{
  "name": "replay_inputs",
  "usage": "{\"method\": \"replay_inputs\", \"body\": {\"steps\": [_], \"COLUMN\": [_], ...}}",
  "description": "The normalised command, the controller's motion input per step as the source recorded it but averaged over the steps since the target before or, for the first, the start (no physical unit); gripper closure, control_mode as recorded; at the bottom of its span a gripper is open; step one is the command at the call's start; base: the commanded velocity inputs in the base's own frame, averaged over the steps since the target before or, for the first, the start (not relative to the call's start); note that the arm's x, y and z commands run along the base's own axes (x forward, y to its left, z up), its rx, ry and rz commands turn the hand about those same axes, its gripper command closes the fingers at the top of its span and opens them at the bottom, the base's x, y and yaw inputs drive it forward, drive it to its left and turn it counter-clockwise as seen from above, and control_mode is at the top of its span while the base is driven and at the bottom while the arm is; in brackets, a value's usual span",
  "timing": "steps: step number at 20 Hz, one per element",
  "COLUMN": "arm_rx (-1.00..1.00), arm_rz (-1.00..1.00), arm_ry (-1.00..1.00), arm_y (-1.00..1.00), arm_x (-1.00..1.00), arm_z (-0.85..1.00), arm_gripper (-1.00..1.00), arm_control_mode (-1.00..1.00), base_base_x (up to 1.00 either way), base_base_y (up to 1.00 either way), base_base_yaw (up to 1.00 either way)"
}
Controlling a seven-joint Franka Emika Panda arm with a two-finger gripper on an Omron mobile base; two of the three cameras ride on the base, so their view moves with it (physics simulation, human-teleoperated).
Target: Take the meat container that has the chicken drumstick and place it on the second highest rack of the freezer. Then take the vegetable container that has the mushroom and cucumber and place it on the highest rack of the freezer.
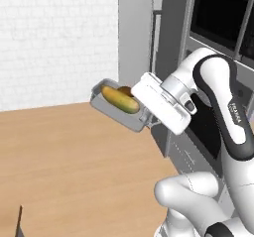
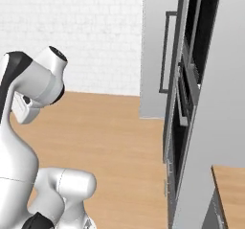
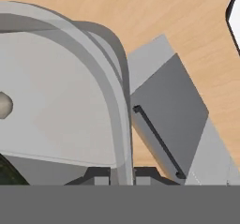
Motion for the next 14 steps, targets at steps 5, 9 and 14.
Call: {"method": "replay_inputs", "body": {"steps": [5,9,14], "arm_rx": [0.00,0.00,0.00], "arm_rz": [0.00,0.00,0.00], "arm_ry": [0.00,0.00,0.00], "arm_y": [0.00,0.00,0.00], "arm_x": [0.00,0.00,0.00], "arm_z": [0.00,0.00,0.00], "arm_gripper": [1.00,1.00,1.00], "arm_control_mode": [1.00,1.00,1.00], "base_base_x": [1.00,1.00,1.00], "base_base_y": [0.00,0.11,0.23], "base_base_yaw": [0.10,0.00,-0.05]}}
